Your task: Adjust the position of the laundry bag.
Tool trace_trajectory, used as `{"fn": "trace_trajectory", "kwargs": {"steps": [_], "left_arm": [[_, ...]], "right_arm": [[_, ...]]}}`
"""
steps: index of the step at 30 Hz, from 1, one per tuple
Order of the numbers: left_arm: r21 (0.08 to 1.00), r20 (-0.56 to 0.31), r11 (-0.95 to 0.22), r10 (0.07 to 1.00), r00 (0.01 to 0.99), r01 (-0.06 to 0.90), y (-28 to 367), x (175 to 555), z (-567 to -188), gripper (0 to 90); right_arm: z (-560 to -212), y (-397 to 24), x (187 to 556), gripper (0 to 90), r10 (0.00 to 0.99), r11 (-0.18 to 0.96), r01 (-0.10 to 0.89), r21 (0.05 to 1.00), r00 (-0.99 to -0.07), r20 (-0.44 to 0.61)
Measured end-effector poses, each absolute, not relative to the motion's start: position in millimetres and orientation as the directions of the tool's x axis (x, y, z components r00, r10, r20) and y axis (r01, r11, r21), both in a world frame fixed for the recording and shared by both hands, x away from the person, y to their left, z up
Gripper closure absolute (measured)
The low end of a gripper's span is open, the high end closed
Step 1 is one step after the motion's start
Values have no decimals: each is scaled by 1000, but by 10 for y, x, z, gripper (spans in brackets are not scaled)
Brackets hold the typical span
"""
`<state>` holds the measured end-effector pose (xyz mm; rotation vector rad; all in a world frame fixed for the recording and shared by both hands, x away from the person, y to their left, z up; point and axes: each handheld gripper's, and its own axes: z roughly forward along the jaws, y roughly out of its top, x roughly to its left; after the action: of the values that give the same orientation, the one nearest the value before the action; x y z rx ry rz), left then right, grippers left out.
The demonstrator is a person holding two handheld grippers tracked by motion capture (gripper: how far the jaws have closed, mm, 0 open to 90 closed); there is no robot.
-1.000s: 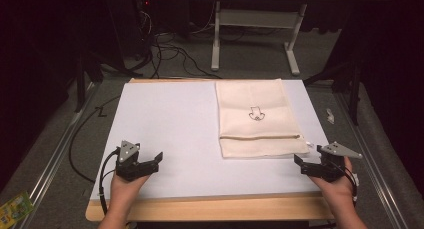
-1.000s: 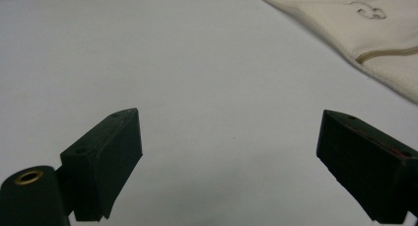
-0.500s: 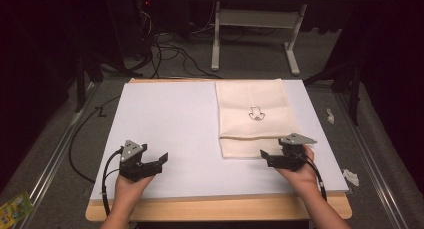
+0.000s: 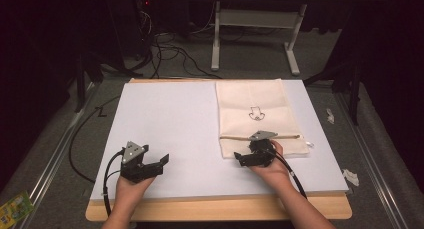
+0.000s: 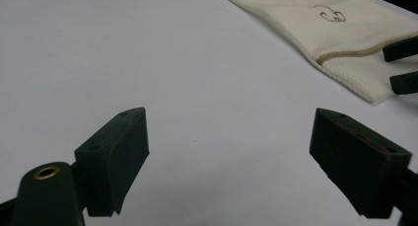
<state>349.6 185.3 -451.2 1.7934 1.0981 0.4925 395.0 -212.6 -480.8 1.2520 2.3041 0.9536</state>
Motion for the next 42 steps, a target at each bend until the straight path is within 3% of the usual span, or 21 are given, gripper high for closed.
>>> {"fn": "trace_trajectory", "kwargs": {"steps": [3,6,7,8,9,10,13,19,24,36,37,42], "left_arm": [[874,-138,-140,846,515,465,1857,3497,-4506,157],[875,-141,-140,844,518,465,1853,3499,-4508,158],[874,-140,-142,842,520,466,1849,3502,-4512,158],[871,-139,-147,841,524,468,1837,3510,-4523,158],[871,-139,-147,841,524,468,1837,3510,-4523,158],[869,-138,-154,838,529,471,1822,3517,-4534,158],[862,-143,-166,827,544,479,1795,3519,-4551,160],[856,-142,-182,817,559,484,1753,3521,-4577,162],[854,-145,-181,818,557,488,1746,3524,-4582,165],[854,-150,-179,814,560,488,1767,3510,-4568,172],[854,-151,-179,814,562,488,1765,3508,-4568,177],[845,-149,-199,804,576,497,1699,3511,-4585,194]], "right_arm": [[-4808,-2106,3927,243,840,397,595,699,-543,-15],[-4784,-2081,3891,486,820,419,572,705,-572,-23],[-4784,-2081,3891,486,820,419,572,705,-572,-23],[-4777,-2062,3872,637,804,433,557,709,-593,-25],[-4777,-2062,3872,637,804,433,557,709,-593,-25],[-4773,-2050,3868,759,792,445,546,710,-610,-27],[-4774,-2033,3864,894,794,464,533,707,-604,-66],[-4777,-2040,3868,900,780,476,515,712,-621,-73],[-4772,-2025,3838,900,759,448,529,721,-652,7],[-4782,-1480,3366,900,538,549,422,721,-839,82],[-4767,-1377,3252,892,510,588,382,712,-859,40],[-4635,-1413,3203,713,506,539,397,743,-858,91]]}}
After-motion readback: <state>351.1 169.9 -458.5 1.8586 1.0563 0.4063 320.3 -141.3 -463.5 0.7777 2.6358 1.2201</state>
